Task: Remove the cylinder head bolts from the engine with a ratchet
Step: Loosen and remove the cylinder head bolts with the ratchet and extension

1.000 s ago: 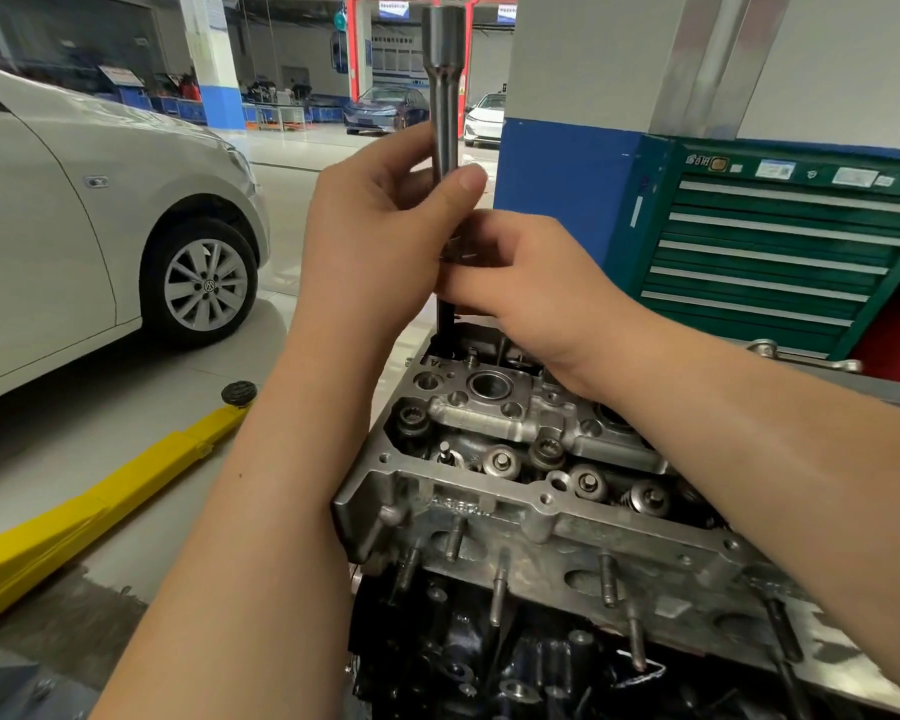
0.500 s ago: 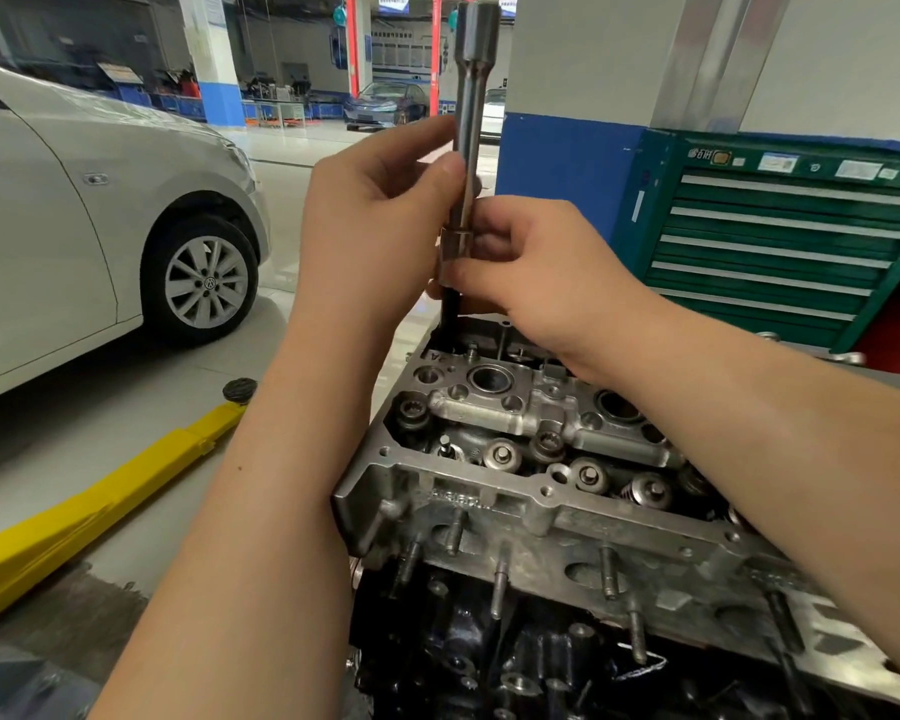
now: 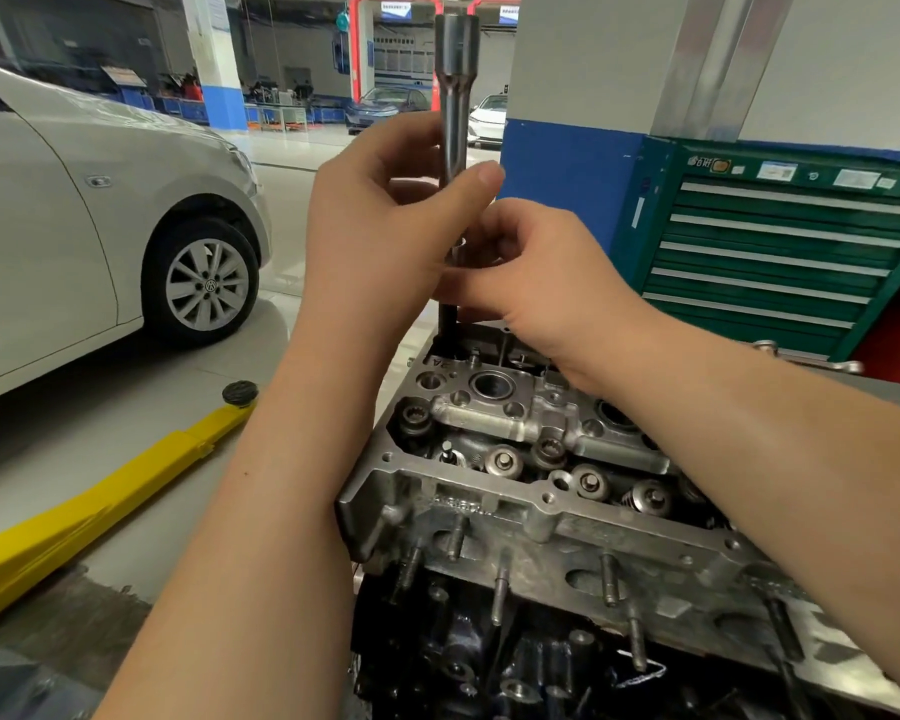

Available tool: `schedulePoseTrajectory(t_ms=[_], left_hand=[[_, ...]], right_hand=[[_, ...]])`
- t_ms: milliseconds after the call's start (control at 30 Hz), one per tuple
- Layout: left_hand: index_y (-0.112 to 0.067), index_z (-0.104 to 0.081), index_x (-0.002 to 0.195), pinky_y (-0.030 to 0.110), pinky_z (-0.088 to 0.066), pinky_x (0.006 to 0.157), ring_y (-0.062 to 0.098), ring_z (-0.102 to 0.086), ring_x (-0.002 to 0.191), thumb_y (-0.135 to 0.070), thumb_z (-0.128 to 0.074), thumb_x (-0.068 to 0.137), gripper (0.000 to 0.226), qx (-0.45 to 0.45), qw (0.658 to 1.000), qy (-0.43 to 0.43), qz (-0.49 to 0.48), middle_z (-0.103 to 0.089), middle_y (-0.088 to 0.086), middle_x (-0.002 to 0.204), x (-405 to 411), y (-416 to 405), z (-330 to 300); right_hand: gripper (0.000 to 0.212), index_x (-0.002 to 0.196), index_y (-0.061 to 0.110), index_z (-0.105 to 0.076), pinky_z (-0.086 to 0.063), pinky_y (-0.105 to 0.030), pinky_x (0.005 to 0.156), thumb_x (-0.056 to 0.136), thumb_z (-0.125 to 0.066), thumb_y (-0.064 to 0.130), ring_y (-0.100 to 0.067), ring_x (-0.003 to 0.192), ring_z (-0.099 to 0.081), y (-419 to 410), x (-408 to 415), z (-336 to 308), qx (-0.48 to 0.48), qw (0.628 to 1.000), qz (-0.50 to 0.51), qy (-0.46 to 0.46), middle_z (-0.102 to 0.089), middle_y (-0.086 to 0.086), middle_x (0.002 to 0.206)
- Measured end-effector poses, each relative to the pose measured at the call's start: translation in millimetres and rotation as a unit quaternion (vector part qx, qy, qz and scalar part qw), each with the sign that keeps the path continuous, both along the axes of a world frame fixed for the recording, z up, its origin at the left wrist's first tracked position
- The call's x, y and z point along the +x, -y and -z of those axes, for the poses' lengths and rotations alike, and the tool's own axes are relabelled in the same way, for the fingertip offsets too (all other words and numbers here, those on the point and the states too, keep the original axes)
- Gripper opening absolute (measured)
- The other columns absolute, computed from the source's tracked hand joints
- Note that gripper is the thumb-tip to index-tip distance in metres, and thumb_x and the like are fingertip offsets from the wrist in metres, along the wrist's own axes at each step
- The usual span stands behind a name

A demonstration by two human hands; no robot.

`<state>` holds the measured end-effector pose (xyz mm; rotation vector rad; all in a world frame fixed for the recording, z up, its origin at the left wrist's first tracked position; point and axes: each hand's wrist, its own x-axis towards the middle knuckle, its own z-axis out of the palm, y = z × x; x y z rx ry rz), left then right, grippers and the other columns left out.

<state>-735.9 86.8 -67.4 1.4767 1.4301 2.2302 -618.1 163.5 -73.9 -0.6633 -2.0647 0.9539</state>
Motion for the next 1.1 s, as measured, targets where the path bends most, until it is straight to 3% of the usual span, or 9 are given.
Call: schedulePoseTrajectory(t_ms=[67,233,333,433,567,700,833,967,1100], left_hand=[[-0.014,-0.075,0.115,0.036,-0.062,0.079,0.016,-0.07,0.079,-0.012,-0.082,0.086,0.031,0.007,1.0,-0.001,-0.014,-0.073,0.008,0.087,-2.7,-0.2,0.3],[-0.019,-0.069,0.129,0.03,-0.062,0.078,0.023,-0.077,0.09,-0.006,-0.062,0.101,0.032,0.0,0.999,0.01,0.038,-0.08,0.005,0.096,-0.7,1.8,0.9],[-0.023,-0.068,0.131,0.034,-0.063,0.08,0.017,-0.074,0.094,-0.02,-0.075,0.093,0.039,-0.011,0.999,-0.025,0.026,-0.076,0.003,0.103,2.0,2.4,-0.4],[-0.022,-0.066,0.133,0.036,-0.062,0.078,0.018,-0.072,0.085,-0.017,-0.081,0.087,0.049,-0.007,0.999,-0.038,-0.001,-0.07,0.0,0.092,-0.7,2.4,1.0],[-0.018,-0.06,0.142,0.037,-0.063,0.085,0.018,-0.078,0.093,-0.003,-0.059,0.101,0.044,0.001,0.999,-0.017,0.033,-0.08,0.004,0.1,0.2,2.9,3.4],[-0.022,-0.065,0.133,0.034,-0.063,0.082,0.013,-0.074,0.096,-0.018,-0.073,0.096,0.039,0.007,0.999,-0.03,0.021,-0.077,-0.003,0.108,3.4,4.7,1.0],[-0.017,-0.076,0.119,0.039,-0.062,0.074,0.013,-0.069,0.074,-0.012,-0.081,0.087,0.033,0.016,0.999,-0.03,-0.018,-0.071,-0.009,0.082,-0.3,2.7,1.5],[-0.015,-0.064,0.141,0.035,-0.063,0.081,0.021,-0.077,0.086,-0.006,-0.064,0.1,0.042,0.016,1.0,-0.001,0.018,-0.08,0.003,0.095,-2.3,2.4,3.1],[-0.013,-0.071,0.128,0.024,-0.06,0.077,0.008,-0.074,0.09,-0.013,-0.069,0.099,0.029,0.009,0.999,0.001,0.038,-0.079,-0.001,0.1,1.9,1.8,1.4]], right_hand=[[0.038,0.104,0.016,-0.07,-0.06,-0.054,0.083,0.075,-0.089,0.033,-0.024,0.089,-0.072,2.1,-3.1,0.5,0.007,1.0,0.004,0.009,-0.074,-0.002,0.094],[0.021,0.112,0.007,-0.073,-0.058,-0.049,0.096,0.091,-0.074,0.004,-0.028,0.1,-0.075,-2.4,1.4,0.5,-0.076,0.994,-0.082,-0.014,-0.077,-0.013,0.105],[0.028,0.105,0.01,-0.072,-0.061,-0.054,0.085,0.082,-0.085,0.021,-0.024,0.088,-0.075,-2.7,1.1,-0.4,-0.032,0.999,-0.025,0.004,-0.075,-0.01,0.095],[0.041,0.105,0.013,-0.07,-0.061,-0.054,0.081,0.076,-0.087,0.036,-0.026,0.089,-0.071,0.6,-4.1,1.0,-0.002,1.0,0.004,0.027,-0.072,-0.008,0.096],[0.02,0.112,0.008,-0.072,-0.057,-0.051,0.098,0.092,-0.073,0.012,-0.028,0.104,-0.073,-2.2,-0.5,1.1,-0.097,0.991,-0.093,-0.016,-0.076,-0.013,0.108],[0.026,0.106,0.007,-0.071,-0.063,-0.051,0.083,0.085,-0.082,0.016,-0.025,0.088,-0.077,-3.0,1.6,0.9,-0.082,0.994,-0.065,-0.009,-0.077,-0.009,0.094],[0.039,0.1,0.014,-0.069,-0.062,-0.054,0.081,0.074,-0.089,0.036,-0.023,0.086,-0.075,0.2,-4.8,2.9,-0.053,0.998,-0.007,0.016,-0.073,0.002,0.089],[0.021,0.11,0.013,-0.075,-0.058,-0.049,0.097,0.09,-0.075,0.016,-0.023,0.1,-0.075,-1.0,1.0,-1.4,-0.087,0.992,-0.09,-0.001,-0.078,-0.008,0.103],[0.023,0.098,0.011,-0.071,-0.063,-0.046,0.082,0.082,-0.086,0.017,-0.02,0.083,-0.076,1.5,1.7,-3.1,-0.048,0.998,-0.033,-0.002,-0.076,-0.002,0.087]])
